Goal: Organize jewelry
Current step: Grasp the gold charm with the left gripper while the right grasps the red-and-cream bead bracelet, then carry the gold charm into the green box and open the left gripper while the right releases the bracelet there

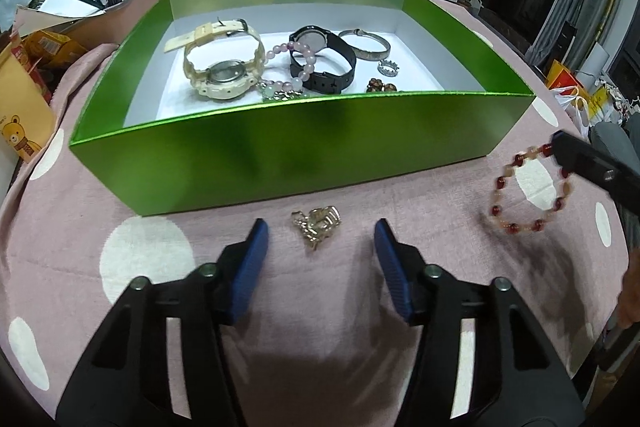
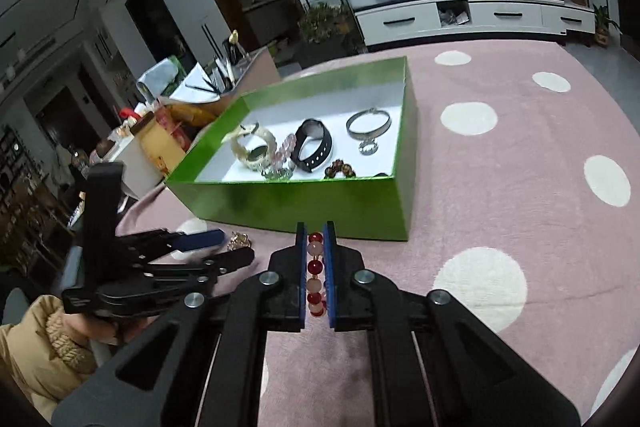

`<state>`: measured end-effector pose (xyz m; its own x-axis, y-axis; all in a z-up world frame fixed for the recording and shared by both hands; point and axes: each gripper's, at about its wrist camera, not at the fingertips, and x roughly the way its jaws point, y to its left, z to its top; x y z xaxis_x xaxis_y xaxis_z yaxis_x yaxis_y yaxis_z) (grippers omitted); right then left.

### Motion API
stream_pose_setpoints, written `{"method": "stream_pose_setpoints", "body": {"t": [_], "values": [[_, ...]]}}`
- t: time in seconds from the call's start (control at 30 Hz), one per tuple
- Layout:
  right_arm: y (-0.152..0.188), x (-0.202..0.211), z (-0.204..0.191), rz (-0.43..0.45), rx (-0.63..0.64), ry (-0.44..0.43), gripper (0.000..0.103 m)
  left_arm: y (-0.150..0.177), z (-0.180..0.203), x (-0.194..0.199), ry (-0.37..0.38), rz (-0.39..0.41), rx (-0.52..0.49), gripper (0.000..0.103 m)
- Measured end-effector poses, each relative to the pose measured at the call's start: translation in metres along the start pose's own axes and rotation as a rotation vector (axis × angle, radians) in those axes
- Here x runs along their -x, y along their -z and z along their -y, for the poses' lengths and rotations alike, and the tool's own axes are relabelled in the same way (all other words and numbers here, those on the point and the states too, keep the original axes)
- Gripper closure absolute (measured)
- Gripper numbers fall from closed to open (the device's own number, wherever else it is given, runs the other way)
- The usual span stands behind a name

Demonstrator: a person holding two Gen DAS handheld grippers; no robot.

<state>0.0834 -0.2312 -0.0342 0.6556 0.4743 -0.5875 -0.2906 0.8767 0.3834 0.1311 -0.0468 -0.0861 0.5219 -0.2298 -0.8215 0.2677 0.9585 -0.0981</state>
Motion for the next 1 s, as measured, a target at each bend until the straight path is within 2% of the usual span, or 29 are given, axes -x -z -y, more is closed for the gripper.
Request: {"method": "stream_pose_setpoints", "body": {"t": [0.13,0.37,0.7,1.0], "values": [[0.001,0.007,-0.003,0.017,0.004,-0.002,0.096,-0.001,0.003,-0.004,-0.011,0.004,-0.006,0.06],[0.003,0.01,-0.002,0.021,-0.004,-0.002,0.096,-0.002,0.005,-0.006,-0.031,0.016,-0.014,0.078],[0.004,0.009,-0.002,0.017,-0.011,0.015,0.096,-0.001,0.005,0.0,-0.03,0.022,-0.014,0.078],[0.003,0.014,-0.007,0.026,-0.003,0.027,0.096,-0.003,0.008,0.028,-0.043,0.063,-0.026,0.078]]}}
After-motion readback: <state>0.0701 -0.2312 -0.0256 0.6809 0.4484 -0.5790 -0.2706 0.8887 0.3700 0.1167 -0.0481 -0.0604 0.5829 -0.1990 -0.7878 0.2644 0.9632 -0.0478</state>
